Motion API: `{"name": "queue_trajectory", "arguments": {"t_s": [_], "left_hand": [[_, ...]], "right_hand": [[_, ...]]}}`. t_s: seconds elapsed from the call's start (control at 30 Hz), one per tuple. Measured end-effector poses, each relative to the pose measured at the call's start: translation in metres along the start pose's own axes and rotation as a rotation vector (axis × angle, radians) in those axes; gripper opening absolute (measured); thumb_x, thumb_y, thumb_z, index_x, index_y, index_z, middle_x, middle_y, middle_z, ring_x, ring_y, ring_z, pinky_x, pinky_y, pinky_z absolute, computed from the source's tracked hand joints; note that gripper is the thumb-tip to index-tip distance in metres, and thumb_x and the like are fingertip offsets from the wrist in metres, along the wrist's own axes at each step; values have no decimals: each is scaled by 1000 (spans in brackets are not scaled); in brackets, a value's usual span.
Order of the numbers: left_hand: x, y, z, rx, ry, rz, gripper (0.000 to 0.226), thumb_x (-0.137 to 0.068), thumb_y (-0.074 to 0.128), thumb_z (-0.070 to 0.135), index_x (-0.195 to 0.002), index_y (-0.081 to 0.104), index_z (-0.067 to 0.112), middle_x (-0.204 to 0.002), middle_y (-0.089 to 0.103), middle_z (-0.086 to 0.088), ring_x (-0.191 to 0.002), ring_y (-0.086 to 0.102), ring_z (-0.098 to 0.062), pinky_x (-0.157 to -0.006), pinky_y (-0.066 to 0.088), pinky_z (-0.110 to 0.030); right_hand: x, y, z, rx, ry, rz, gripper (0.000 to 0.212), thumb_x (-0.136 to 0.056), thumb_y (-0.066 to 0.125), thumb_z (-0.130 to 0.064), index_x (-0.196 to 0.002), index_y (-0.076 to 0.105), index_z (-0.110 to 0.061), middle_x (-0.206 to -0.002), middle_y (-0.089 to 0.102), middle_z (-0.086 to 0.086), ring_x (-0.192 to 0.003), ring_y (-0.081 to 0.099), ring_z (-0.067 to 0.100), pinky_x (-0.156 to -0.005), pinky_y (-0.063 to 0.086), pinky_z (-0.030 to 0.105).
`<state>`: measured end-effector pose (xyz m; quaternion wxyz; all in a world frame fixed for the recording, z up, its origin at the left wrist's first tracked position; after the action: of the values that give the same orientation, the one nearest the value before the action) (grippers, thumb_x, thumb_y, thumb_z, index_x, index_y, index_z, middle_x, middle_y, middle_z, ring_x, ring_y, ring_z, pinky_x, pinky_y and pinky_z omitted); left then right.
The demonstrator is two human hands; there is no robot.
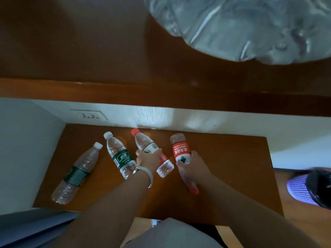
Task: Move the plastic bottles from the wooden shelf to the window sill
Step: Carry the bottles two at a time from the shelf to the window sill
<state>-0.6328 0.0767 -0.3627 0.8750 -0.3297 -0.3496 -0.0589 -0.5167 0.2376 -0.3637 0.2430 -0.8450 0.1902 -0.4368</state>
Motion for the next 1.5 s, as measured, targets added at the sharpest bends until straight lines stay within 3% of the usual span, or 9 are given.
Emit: {"name": "queue_trajectory", "arguments": {"t_s": [0.17,0.37,0.57,0.73,0.97,1.13,1.3,1.4,1.5], "left_hand": [[7,-2,-5,32,68,-17,64,-80,77,35,-128,39,14,-101,62,-9,-82,66,-24,-73,58,-41],[24,-6,-7,155,178,-69,61,-84,77,28,-132,40,18,-100,59,0,-83,63,-14,-59,52,-25],[41,-25,-6,226,349,-122,64,-84,79,24,-135,40,23,-114,62,1,-101,66,-20,-72,62,-32],[56,-48,-3,280,477,-135,64,-82,81,21,-133,43,26,-118,62,4,-108,63,-18,-82,61,-35],[80,-85,0,334,603,-119,63,-84,79,20,-135,43,26,-123,57,9,-113,56,-13,-88,57,-37],[96,-107,-2,321,711,-114,64,-83,80,20,-134,42,27,-121,56,12,-115,54,-11,-91,56,-38],[110,-132,4,271,785,-90,61,-80,83,19,-122,42,35,-107,55,25,-109,56,-8,-69,50,-9],[116,-145,10,283,801,-74,61,-78,84,19,-123,46,33,-106,59,23,-104,60,-8,-64,50,-9],[124,-154,13,292,812,-60,63,-78,84,21,-130,50,25,-112,65,14,-105,65,-10,-67,55,-11]], "right_hand": [[7,-7,5,12,-20,-12,67,-80,74,-43,-133,42,-18,-111,56,-2,-93,59,14,-82,51,32],[23,-20,5,16,-33,5,64,-84,73,-43,-135,43,-20,-118,58,-1,-96,56,13,-90,52,37],[46,-31,0,-32,-49,56,63,-84,72,-44,-136,42,-24,-113,57,-7,-95,56,12,-87,51,36],[70,-33,-11,-77,-99,93,64,-86,71,-44,-139,41,-24,-125,59,-3,-99,56,12,-92,52,40],[107,-28,-35,-185,-234,83,58,-88,72,-38,-135,42,-26,-118,58,-10,-99,60,11,-85,53,35],[131,-27,-50,-274,-340,73,54,-88,72,-31,-134,44,-27,-112,58,-15,-97,61,9,-73,51,22],[148,-31,-67,-310,-427,86,47,-88,73,-26,-127,46,-29,-111,62,-15,-97,66,9,-68,53,19],[155,-37,-79,-312,-474,77,40,-88,72,-25,-120,48,-30,-104,62,-17,-83,65,0,-60,49,14],[157,-46,-88,-334,-533,46,31,-88,73,-21,-105,51,-34,-96,65,-15,-81,68,4,-59,51,15]]}}
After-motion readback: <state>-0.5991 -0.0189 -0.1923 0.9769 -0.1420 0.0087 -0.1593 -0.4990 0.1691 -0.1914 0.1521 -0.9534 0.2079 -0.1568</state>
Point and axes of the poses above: each hand's wrist, its own x-axis away from the middle knuckle, its own y-axis out of the palm, z = x × y, the point moved 5 cm from there along -x, towards the middle knuckle
